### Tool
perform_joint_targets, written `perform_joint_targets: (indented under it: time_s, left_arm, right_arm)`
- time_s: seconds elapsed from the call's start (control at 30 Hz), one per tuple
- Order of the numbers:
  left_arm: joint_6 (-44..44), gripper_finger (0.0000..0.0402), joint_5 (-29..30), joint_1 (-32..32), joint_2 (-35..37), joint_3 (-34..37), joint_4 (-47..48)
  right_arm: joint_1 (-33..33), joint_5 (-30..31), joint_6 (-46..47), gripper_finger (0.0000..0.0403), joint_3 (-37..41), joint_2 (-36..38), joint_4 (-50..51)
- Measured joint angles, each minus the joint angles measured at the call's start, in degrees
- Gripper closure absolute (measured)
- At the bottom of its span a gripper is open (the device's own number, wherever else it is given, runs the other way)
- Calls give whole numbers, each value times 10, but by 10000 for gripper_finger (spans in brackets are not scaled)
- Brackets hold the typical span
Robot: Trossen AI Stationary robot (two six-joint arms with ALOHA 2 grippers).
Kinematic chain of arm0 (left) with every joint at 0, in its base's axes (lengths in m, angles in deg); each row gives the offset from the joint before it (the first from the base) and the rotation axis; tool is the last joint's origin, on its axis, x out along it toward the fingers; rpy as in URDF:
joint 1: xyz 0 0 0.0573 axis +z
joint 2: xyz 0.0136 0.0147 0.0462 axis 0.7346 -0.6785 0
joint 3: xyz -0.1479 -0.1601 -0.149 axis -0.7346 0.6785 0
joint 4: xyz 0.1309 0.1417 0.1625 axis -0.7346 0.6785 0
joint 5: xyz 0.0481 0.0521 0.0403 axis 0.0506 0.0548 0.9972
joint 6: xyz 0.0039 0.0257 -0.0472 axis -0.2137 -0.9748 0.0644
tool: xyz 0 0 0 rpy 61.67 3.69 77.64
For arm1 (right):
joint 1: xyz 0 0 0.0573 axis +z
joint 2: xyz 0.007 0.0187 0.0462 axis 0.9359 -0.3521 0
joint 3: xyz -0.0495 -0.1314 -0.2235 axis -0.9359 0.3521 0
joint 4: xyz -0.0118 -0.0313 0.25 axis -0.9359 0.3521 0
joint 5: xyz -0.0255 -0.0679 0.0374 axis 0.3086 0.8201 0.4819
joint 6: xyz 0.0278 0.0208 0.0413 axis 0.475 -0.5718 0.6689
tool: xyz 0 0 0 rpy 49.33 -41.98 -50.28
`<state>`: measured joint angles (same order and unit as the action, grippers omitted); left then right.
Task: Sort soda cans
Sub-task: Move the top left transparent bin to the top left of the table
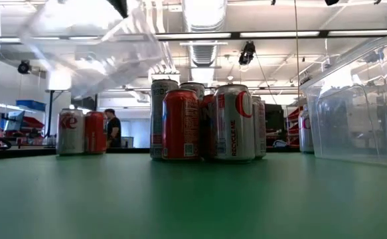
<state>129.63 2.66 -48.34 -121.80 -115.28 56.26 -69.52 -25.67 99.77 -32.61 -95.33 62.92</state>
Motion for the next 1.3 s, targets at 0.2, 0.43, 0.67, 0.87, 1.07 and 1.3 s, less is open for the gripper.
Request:
perform_joint_targets:
  time_s: [0.2, 0.43, 0.67, 0.87, 1.07, 1.3]
  left_arm:
    - [-163, 401, -54, 164, -34, -80, -120]
    - [-168, 401, -131, 267, -140, -142, -106]
    - [-173, 401, -186, 284, -266, -242, -60]
    - [-150, 401, -242, 310, -330, -258, -14]
    - [-128, 401, -269, 315, -372, -266, -14]
    - [-124, 401, -271, 320, -404, -272, 23]
  right_arm:
    - [0, 20, -14, 365, 3, -17, -2]
    - [0, 26, -14, 365, 3, -28, -2]
    - [0, 25, -10, 365, 3, -32, -2]
    - [0, 0, 6, 364, 5, -35, 24]
    - [0, -11, 7, 364, 8, -36, 42]
    - [0, -13, 2, 364, 8, -36, 58]
